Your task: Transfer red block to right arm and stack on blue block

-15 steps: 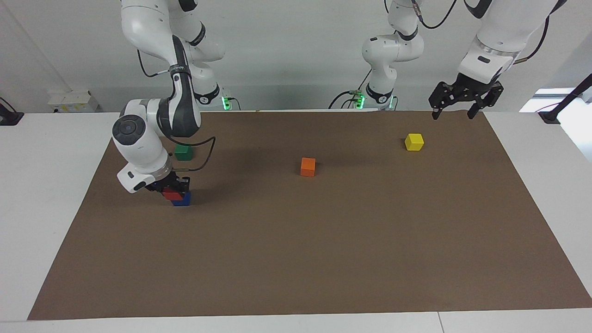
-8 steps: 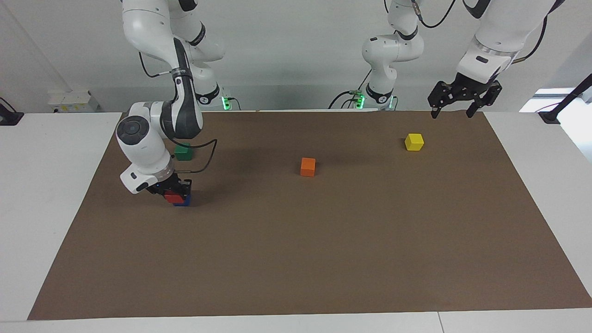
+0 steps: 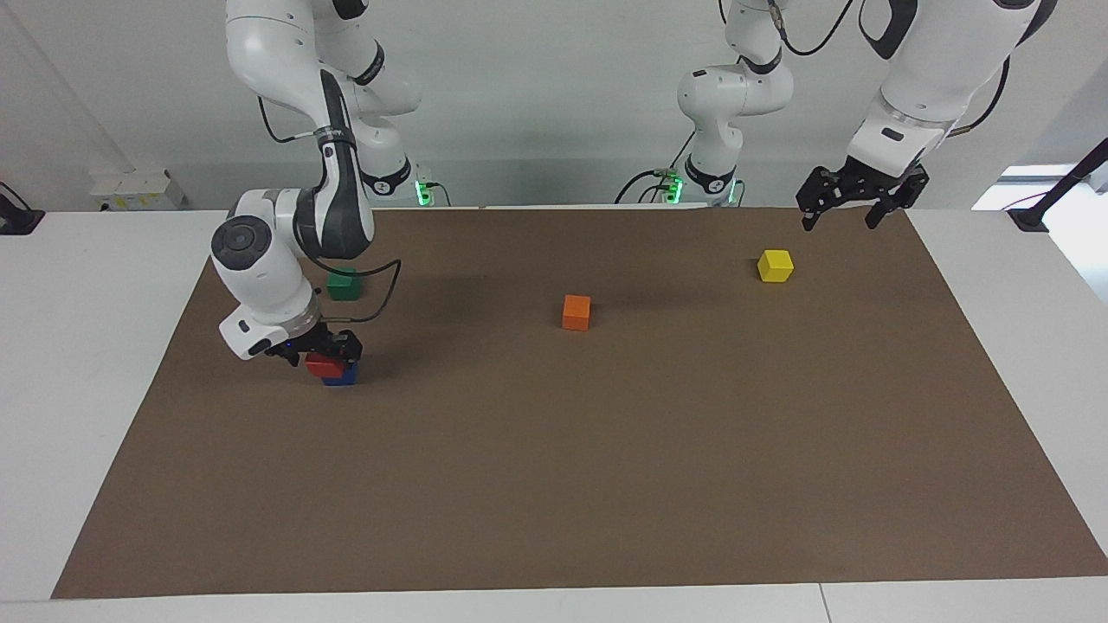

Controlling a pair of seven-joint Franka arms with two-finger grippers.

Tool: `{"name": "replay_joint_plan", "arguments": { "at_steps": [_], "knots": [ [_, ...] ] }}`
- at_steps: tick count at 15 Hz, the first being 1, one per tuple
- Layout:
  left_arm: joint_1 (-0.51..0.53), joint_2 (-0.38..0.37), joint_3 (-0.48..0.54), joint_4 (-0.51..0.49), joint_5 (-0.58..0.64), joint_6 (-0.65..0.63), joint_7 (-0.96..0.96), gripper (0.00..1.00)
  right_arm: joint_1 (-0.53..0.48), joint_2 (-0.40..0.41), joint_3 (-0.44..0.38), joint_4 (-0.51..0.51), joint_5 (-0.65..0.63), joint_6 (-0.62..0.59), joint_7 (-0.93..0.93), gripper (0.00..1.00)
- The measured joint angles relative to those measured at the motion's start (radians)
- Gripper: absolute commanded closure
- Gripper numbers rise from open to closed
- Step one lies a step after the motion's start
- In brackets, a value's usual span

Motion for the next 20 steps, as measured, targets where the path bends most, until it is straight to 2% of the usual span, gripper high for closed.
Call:
{"name": "replay_joint_plan", "arguments": {
  "at_steps": [4, 7, 12, 15, 18, 20],
  "knots": [
    [0.000, -0.009, 0.000, -0.004, 0.000, 0.000, 0.000, 0.00, 0.000, -0.027, 0.000, 0.014, 0.000, -0.003, -0.001, 0.00],
    [0.000, -0.010, 0.001, -0.004, 0.000, 0.000, 0.000, 0.00, 0.000, -0.090, 0.001, 0.068, 0.000, -0.079, -0.085, 0.00],
    [0.000, -0.010, 0.001, -0.005, 0.000, 0.000, 0.000, 0.00, 0.000, -0.201, -0.003, 0.200, 0.036, -0.279, -0.177, 0.00],
    [0.001, -0.010, 0.002, -0.005, 0.000, 0.002, -0.001, 0.00, -0.001, -0.243, -0.006, 0.266, 0.056, -0.456, -0.179, 0.00],
    [0.003, -0.010, 0.004, -0.005, 0.000, 0.004, 0.000, 0.00, -0.015, -0.293, -0.009, 0.291, 0.057, -0.603, -0.179, 0.00],
    [0.003, -0.010, 0.004, -0.005, 0.000, 0.004, 0.000, 0.00, -0.026, -0.323, -0.010, 0.291, 0.057, -0.653, -0.180, 0.00]
  ]
}}
